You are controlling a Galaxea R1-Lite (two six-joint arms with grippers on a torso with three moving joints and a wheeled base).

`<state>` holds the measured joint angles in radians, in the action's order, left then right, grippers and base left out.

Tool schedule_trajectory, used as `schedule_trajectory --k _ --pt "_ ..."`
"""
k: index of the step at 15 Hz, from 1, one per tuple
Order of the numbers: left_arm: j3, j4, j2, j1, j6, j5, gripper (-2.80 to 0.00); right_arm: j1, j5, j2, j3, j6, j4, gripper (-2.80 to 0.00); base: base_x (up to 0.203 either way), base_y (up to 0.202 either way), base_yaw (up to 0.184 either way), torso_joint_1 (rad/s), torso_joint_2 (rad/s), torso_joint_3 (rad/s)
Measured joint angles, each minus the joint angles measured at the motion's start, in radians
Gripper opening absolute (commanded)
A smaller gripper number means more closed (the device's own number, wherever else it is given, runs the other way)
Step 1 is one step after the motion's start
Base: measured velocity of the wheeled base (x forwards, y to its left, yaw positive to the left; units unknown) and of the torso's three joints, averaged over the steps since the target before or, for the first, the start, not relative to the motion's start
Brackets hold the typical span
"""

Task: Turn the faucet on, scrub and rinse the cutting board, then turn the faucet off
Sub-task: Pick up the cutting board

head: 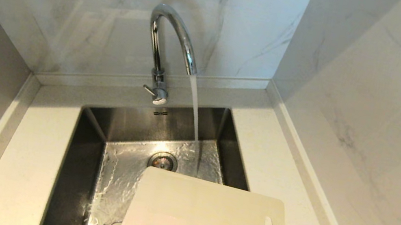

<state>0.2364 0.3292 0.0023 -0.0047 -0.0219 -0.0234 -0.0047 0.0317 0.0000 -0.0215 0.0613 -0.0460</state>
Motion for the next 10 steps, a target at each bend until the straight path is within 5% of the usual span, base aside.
schedule_trajectory --k 3,10 --pt "-0.121 -0.150 -0.001 0.000 0.002 0.003 -2.80 0.000 0.000 0.000 0.000 0.000 0.000 -2.80 0.000 0.000 0.000 0.000 0.00 0.000" --pt "-0.146 -0.152 -0.001 0.000 -0.050 0.049 -2.80 0.000 0.000 0.000 0.000 0.000 0.000 -2.80 0.000 0.000 0.000 0.000 0.00 0.000"
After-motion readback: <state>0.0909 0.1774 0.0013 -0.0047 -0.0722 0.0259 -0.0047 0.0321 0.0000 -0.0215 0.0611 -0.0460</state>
